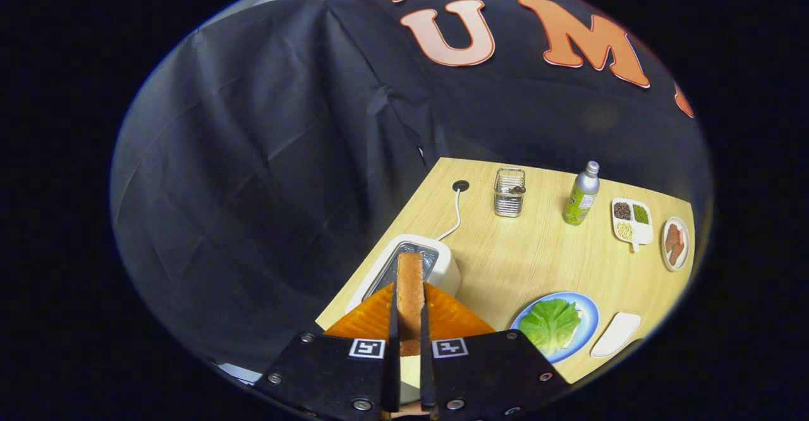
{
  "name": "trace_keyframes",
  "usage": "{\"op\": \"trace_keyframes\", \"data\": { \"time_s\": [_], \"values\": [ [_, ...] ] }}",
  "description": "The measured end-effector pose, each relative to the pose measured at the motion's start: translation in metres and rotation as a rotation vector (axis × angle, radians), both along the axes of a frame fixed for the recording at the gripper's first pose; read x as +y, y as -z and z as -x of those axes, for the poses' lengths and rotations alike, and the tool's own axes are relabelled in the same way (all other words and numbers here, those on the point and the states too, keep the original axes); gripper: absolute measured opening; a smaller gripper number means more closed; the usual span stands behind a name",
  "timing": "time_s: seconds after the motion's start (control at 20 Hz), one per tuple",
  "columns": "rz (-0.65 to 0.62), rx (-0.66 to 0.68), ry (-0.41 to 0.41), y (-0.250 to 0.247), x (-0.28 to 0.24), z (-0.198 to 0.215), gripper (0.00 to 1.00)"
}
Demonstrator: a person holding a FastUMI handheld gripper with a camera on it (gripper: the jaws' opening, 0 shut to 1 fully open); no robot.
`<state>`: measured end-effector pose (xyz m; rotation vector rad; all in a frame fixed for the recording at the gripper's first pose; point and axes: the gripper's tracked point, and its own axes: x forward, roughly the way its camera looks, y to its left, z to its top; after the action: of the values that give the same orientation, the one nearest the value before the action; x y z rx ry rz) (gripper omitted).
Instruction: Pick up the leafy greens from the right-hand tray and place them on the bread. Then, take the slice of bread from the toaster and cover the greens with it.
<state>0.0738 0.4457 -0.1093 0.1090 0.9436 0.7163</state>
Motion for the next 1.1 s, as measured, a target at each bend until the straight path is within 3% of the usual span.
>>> {"op": "trace_keyframes", "data": {
  "time_s": [0.5, 0.9, 1.1],
  "values": [
    [-0.086, 0.060, 0.077, 0.037, -0.098, -0.007, 0.13],
    [-0.167, 0.083, 0.127, 0.073, -0.139, -0.013, 0.13],
    [-0.197, 0.111, 0.190, 0.102, -0.161, -0.019, 0.13]
  ]
}}
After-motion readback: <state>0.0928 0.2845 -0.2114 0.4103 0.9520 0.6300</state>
